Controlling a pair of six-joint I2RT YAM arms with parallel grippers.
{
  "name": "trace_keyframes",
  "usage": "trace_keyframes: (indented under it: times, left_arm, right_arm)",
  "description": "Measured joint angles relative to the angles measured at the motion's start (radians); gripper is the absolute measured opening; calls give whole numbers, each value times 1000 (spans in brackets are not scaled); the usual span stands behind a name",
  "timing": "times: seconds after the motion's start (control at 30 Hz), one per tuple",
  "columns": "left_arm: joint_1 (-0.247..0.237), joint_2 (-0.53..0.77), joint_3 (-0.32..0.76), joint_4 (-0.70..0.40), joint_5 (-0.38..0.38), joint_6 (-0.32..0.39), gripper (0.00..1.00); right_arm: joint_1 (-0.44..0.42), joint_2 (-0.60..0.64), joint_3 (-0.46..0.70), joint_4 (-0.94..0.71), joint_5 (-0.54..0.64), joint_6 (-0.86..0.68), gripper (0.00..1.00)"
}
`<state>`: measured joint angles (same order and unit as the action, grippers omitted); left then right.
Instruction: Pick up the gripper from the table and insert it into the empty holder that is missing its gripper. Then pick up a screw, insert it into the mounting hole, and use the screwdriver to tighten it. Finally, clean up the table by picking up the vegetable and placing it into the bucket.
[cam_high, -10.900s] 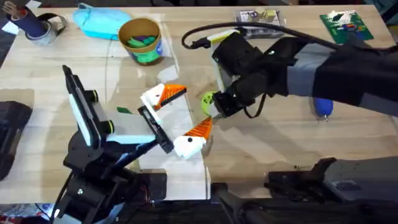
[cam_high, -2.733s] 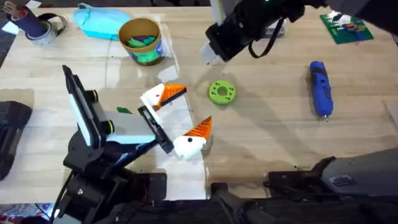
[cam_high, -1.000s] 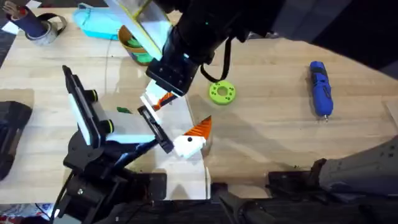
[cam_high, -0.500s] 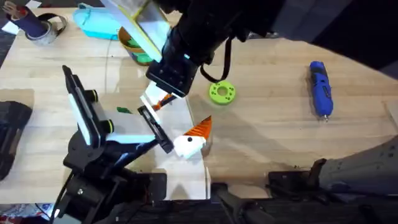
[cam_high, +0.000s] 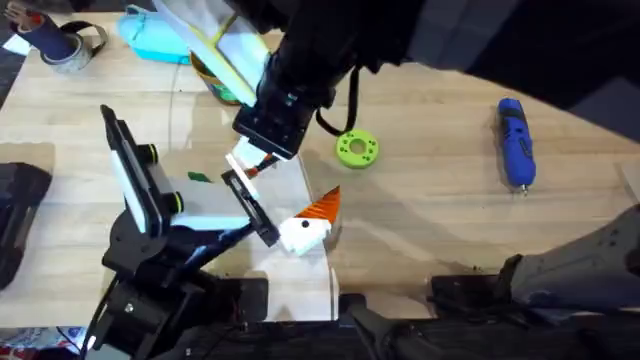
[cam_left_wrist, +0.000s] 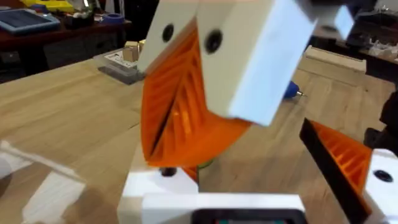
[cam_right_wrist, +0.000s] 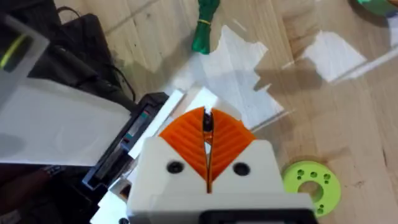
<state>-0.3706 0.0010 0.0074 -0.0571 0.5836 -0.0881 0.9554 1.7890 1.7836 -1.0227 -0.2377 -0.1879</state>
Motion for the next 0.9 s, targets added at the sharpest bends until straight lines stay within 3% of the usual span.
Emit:
trace_keyframes:
  times: [0.3, 0.37, 0.47, 0.6, 0.63, 0.9]
  left_arm:
    - [0, 3, 0, 0, -2, -6, 992]
    - [0, 3, 0, 0, -2, -6, 992]
    - [0, 4, 0, 0, -1, -6, 992]
    - [1, 3, 0, 0, -4, -8, 992]
    - [1, 3, 0, 1, -3, -6, 992]
    - [1, 3, 0, 1, -3, -2, 992]
  right_arm:
    - [0, 9, 2, 9, -4, 0, 6]
    - [0, 10, 2, 10, -4, 0, 45]
    - [0, 11, 2, 13, -10, -1, 283]
    - [-19, 10, 5, 15, 5, -2, 884]
    - [-32, 10, 5, 14, 4, -2, 966]
    - [-132, -26, 5, 9, -4, 24, 996]
